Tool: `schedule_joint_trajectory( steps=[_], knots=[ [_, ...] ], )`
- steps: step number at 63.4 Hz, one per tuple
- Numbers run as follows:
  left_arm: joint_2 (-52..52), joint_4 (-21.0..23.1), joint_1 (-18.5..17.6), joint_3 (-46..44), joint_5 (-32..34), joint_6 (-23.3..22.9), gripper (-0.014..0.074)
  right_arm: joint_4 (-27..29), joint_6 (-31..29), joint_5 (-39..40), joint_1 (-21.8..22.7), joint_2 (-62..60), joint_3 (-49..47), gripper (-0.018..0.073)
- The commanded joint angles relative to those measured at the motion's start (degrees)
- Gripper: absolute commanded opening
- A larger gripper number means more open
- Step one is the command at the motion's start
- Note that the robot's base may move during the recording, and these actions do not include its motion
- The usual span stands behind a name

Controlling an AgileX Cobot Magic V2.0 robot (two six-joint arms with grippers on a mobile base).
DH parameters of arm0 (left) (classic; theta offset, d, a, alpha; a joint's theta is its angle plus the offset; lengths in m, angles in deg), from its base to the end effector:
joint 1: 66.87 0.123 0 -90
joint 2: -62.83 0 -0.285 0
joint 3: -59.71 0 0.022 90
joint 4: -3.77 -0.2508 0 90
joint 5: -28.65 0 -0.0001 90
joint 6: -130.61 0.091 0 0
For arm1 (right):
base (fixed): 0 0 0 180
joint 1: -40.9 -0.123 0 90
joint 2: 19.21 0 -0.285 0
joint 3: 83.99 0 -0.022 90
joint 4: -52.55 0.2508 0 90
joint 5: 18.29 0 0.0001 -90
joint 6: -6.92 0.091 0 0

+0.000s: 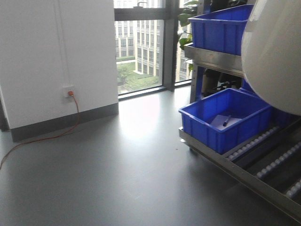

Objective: Move white bin to right shelf second layer
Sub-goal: 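Drive the base up to the blue-bin rack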

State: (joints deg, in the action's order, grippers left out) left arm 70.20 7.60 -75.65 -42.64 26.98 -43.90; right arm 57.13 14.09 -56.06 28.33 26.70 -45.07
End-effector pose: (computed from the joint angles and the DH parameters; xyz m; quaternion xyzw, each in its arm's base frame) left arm 0.0555 -0.0088 0.2084 0.0632 0.6835 -0.0458 0.7258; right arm 0.1221 0.0318 0.3233 -0.0254 0.8762 0.1183 0.4665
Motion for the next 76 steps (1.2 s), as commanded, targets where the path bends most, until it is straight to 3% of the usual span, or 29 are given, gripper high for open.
schedule_joint_trajectory(
  steps=[1,76],
  knots=[
    [-1.0,0.4,-0.2,1.9,5.2,-0.4,0.0085,0.3,-0.2,5.0,0.4,-0.1,-1.8,0.0055],
    [-1.0,0.4,-0.2,1.9,5.2,-0.4,0.0085,0.3,-0.2,5.0,0.4,0.0,-1.8,0.0055]
  ],
)
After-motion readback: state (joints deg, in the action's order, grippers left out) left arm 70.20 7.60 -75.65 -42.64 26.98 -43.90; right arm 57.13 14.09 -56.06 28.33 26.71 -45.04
